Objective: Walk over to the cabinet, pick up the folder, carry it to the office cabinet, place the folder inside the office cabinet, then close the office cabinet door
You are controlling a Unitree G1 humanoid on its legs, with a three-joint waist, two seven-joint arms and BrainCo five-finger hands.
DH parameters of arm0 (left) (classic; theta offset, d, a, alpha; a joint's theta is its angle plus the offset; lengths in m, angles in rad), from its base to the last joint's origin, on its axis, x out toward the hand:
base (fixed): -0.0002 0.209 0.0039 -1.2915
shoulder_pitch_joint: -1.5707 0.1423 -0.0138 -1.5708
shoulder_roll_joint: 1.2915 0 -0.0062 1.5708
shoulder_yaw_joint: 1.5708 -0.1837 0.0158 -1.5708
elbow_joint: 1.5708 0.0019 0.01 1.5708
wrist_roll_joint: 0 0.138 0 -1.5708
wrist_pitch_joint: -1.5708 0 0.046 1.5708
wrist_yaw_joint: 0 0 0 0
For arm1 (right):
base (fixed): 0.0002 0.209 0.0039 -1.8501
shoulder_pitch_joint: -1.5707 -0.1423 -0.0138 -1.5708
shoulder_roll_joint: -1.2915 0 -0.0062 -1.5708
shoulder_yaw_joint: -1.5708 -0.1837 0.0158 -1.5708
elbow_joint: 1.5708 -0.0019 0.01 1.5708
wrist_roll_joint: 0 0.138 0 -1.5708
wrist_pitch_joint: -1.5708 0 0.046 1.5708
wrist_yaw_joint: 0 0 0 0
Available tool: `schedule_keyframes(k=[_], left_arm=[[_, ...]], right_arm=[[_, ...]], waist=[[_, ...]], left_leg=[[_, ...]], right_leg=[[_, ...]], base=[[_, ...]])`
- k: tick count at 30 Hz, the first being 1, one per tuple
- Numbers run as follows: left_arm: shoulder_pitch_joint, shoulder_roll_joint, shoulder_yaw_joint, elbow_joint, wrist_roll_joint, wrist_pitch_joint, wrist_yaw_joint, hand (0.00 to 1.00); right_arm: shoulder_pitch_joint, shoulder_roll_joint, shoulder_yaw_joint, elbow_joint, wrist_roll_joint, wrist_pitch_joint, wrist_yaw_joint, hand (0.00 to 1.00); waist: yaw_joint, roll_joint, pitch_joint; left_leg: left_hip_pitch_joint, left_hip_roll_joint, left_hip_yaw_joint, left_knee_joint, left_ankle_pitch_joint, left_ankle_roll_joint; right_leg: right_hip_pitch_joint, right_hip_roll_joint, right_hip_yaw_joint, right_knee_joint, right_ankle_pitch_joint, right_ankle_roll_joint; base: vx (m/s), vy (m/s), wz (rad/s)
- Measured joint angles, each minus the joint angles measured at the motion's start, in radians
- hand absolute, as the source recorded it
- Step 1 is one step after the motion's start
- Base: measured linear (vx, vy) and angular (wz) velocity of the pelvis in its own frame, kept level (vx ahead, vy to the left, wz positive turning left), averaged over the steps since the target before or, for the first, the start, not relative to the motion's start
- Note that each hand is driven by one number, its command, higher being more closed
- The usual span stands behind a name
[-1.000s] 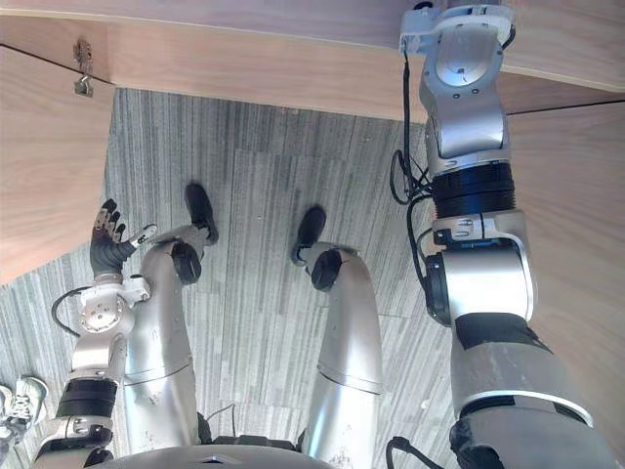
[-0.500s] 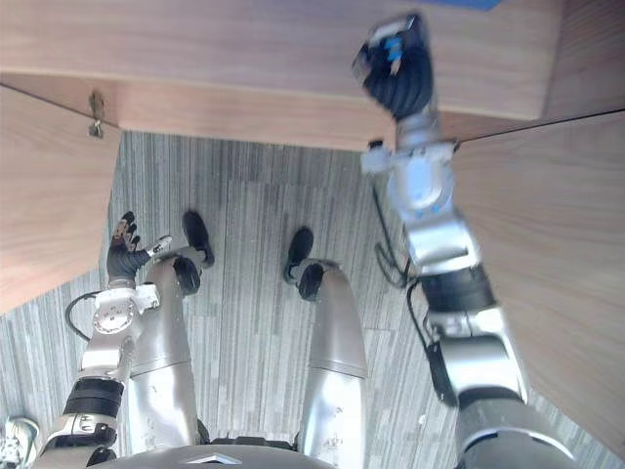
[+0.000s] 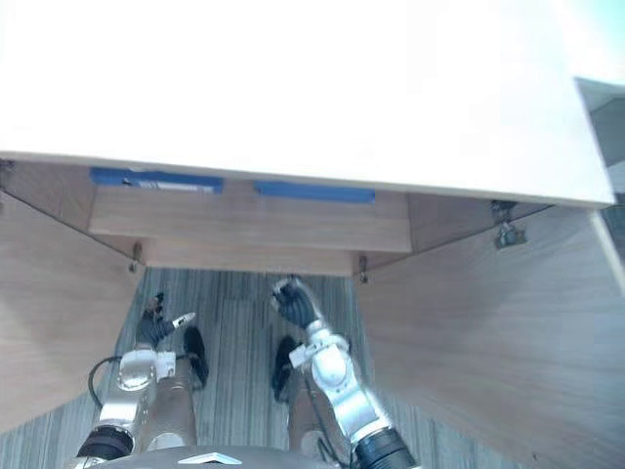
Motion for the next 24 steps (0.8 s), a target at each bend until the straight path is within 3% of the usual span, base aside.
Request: schedule_keyframes(k=[5, 13, 19, 24], left_arm=[[0.030, 0.017, -0.002, 0.060, 0.006, 0.001, -0.013, 0.00], [0.064, 0.006, 0.004, 0.204, 0.005, 0.017, -0.035, 0.00], [0.062, 0.005, 0.004, 0.296, 0.005, 0.035, -0.037, 0.00], [0.063, 0.005, -0.006, 0.323, 0.005, 0.039, -0.045, 0.00]], right_arm=[[0.003, 0.068, -0.189, 0.304, 0.005, 0.048, -0.013, 0.00], [0.028, 0.100, -0.380, 0.474, 0.182, 0.091, -0.054, 0.00], [0.043, 0.132, -0.464, 0.590, 0.302, 0.132, -0.065, 0.00], [0.042, 0.143, -0.494, 0.617, 0.336, 0.143, -0.065, 0.00]], waist=[[-0.011, 0.006, -0.035], [-0.029, 0.020, -0.127], [-0.044, 0.019, -0.151], [-0.058, 0.022, -0.154]], left_leg=[[0.167, -0.060, 0.031, -0.185, 0.072, 0.004], [0.382, -0.140, 0.011, -0.457, 0.158, 0.009], [0.415, -0.151, 0.022, -0.459, 0.151, 0.011], [0.442, -0.158, 0.029, -0.459, 0.139, 0.017]], right_leg=[[0.164, 0.000, 0.013, -0.208, 0.101, 0.013], [0.244, -0.012, 0.074, -0.269, 0.109, 0.024], [0.279, -0.014, 0.114, -0.290, 0.108, 0.029], [0.304, -0.015, 0.141, -0.297, 0.106, 0.034]], base=[[0.05, 0.034, -0.04], [-0.01, 0.037, -0.23], [0.01, 0.041, -0.06], [0.02, 0.018, -0.05]])
